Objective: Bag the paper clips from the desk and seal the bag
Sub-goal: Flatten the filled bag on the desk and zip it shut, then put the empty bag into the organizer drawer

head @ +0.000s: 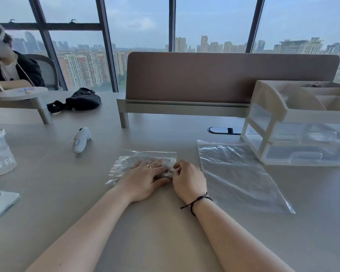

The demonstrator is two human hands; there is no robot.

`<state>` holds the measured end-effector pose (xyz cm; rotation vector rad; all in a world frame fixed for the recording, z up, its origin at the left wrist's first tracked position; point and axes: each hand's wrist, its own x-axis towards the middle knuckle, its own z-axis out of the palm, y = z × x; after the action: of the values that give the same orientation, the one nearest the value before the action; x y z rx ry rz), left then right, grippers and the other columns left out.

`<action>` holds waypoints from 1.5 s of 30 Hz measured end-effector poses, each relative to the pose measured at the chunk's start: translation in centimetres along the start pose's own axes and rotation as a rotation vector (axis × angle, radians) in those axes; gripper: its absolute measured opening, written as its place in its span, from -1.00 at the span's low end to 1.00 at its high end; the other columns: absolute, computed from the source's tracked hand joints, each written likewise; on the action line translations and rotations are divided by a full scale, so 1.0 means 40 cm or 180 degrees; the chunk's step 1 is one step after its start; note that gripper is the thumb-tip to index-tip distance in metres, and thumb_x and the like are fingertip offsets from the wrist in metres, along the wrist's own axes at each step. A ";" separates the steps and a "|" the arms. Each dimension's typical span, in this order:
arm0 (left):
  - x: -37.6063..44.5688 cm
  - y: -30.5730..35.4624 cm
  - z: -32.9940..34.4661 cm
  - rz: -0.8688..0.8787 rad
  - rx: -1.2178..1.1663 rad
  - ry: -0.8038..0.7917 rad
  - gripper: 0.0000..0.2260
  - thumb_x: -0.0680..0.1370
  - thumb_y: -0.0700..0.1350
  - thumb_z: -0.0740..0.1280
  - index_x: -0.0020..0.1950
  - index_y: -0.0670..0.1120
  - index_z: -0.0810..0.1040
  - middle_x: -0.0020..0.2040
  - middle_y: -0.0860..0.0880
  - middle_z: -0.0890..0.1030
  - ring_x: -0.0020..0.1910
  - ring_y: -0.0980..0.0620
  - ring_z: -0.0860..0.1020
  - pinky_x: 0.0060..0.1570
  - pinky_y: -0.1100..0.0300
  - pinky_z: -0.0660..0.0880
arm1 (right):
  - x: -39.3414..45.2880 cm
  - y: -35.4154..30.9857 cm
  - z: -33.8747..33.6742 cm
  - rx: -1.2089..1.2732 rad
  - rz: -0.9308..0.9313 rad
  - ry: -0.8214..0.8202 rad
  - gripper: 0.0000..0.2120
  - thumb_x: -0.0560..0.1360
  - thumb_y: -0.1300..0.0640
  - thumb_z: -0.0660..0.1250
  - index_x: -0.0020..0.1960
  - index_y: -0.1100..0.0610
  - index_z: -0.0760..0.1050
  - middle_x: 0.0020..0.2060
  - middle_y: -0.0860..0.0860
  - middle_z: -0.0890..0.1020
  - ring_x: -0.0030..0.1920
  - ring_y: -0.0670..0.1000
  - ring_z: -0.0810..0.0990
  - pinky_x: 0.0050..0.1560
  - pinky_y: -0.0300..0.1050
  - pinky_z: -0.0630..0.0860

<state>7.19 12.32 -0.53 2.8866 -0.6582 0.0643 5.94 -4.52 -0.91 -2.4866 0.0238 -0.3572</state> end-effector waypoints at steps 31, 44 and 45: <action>-0.008 0.071 0.035 -0.0003 -0.0203 0.0705 -0.35 0.47 0.48 0.11 0.47 0.19 0.35 0.55 0.22 0.24 0.56 0.15 0.12 0.54 0.09 0.07 | -0.083 0.423 -0.325 -0.1008 0.0516 0.0096 -0.49 0.53 -0.32 0.14 0.34 -0.06 0.45 0.32 -0.02 0.53 0.31 0.06 0.48 0.34 0.00 0.32; -0.015 0.289 0.062 0.1496 -0.0386 0.0822 -0.69 0.58 0.15 0.19 0.07 0.10 0.69 0.10 0.20 0.67 0.10 0.21 0.59 0.00 0.23 0.58 | -0.098 0.385 -0.321 -0.1037 0.0291 -0.0157 -0.43 0.51 -0.35 0.15 0.41 -0.09 0.40 0.46 -0.06 0.38 0.46 -0.01 0.31 0.47 -0.06 0.17; -0.017 0.285 0.062 0.1502 -0.0362 0.0890 -0.71 0.58 0.13 0.19 0.05 0.10 0.68 0.08 0.19 0.68 0.09 0.20 0.61 -0.02 0.22 0.59 | -0.099 0.384 -0.322 -0.1027 0.0313 -0.0158 -0.43 0.51 -0.35 0.15 0.41 -0.09 0.39 0.46 -0.06 0.38 0.46 -0.01 0.30 0.47 -0.06 0.16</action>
<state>1.65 2.05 -1.13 2.4864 -1.2172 0.4648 -0.18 -24.01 -0.93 -2.7991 0.1972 -0.2668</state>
